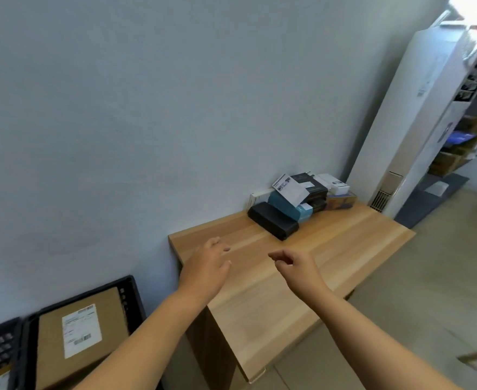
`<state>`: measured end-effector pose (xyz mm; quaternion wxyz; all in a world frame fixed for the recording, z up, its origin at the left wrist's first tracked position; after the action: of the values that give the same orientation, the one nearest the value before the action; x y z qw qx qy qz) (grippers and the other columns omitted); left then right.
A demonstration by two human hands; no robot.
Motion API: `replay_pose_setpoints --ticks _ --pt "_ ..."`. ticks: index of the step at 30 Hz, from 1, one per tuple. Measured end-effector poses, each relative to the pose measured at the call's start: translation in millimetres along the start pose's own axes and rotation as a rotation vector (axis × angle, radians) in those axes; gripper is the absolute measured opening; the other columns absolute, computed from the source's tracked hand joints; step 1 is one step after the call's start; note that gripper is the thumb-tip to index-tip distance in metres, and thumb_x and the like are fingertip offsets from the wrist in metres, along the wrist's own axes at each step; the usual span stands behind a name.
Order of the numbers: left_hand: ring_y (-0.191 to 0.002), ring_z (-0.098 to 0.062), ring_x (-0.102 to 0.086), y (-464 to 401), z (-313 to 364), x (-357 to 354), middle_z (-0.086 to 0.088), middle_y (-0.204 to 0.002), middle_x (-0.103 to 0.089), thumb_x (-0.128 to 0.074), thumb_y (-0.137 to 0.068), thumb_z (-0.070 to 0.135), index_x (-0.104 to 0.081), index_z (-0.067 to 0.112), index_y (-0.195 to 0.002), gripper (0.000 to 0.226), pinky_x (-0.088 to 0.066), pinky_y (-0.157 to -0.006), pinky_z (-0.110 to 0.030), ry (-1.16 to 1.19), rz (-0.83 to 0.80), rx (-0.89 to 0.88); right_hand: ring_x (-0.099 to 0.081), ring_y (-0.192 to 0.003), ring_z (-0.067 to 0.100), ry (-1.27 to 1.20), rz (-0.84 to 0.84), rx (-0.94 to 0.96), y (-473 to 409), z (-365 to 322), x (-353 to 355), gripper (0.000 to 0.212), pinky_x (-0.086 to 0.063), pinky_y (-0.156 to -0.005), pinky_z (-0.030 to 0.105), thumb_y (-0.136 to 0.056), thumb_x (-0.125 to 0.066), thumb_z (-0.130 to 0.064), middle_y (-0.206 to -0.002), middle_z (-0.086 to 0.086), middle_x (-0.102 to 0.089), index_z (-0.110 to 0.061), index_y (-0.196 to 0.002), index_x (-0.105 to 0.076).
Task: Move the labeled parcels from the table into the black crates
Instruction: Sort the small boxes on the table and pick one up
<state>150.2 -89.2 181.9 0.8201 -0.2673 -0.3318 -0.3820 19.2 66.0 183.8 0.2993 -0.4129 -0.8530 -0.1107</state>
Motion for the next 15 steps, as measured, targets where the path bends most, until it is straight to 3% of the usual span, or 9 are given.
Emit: replay_pose_setpoints --ticks 15 --pt "-0.133 -0.012 -0.036 -182 65 -118 0.005 -0.149 -0.035 -0.051 -0.092 0.021 -0.054 0.025 -0.130 0.039 -0.035 -0.103 -0.028 0.108 -0.014 -0.014 -0.059 -0.101 0.004 0.116 -0.009 -0.051 -157 93 122 0.027 -0.047 -0.087 0.019 -0.093 -0.053 -0.006 -0.102 -0.012 -0.063 -0.024 -0.108 -0.066"
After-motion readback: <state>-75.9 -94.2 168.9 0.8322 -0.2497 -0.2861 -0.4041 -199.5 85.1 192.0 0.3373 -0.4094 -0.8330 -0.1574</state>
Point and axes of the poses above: each hand's wrist, its own y-axis away from the middle knuckle, its own x-axis out of the back of the hand, z = x × y, the point moved 4 cm from there along -y, towards the middle knuckle
